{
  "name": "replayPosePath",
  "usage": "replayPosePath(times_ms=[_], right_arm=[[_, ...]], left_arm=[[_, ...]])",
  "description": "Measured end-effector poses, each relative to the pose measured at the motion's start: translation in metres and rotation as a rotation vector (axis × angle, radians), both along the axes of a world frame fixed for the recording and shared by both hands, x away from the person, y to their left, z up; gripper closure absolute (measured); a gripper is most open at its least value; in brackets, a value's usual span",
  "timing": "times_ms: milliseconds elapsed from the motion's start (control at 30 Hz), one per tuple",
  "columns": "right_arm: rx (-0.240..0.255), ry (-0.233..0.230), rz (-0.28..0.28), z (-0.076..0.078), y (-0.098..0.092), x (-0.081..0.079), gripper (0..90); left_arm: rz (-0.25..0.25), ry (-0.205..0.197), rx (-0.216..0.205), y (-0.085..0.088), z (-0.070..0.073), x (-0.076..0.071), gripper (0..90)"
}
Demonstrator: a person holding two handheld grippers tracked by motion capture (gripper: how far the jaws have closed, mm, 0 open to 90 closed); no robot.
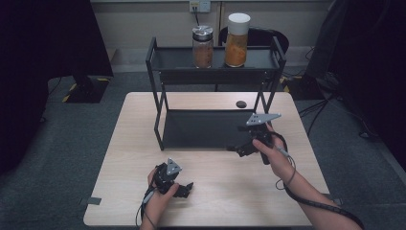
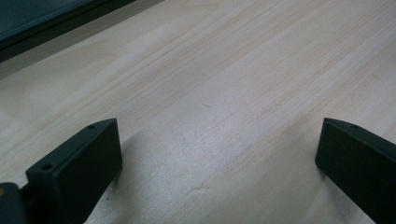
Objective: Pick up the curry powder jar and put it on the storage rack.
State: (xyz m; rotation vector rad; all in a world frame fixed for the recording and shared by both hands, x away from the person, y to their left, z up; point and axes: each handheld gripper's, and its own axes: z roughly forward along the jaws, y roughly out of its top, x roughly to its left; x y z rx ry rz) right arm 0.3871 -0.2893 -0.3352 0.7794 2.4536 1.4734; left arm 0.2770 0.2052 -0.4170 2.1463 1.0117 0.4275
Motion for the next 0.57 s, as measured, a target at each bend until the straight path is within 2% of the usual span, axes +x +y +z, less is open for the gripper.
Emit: replayPosePath(times_ms=[67, 167, 367, 567], right_arm=[[-0.007, 0.012, 0.006, -0.012, 0.0, -0.001, 0.7], [-0.042, 0.022, 0.017, -0.025, 0.001, -0.004, 0.8], [-0.109, 0.024, 0.031, -0.046, 0.002, -0.013, 0.9], [-0.154, 0.043, 0.029, -0.067, 0.0, -0.022, 1.2]], left_arm=[[0.0, 0.0, 0.0, 0.0, 0.0, 0.0, 0.1], [0.0, 0.0, 0.0, 0.0, 0.0, 0.0, 0.1], [0.0, 0.0, 0.0, 0.0, 0.0, 0.0, 0.1], [0.0, 0.0, 0.0, 0.0, 0.0, 0.0, 0.1]])
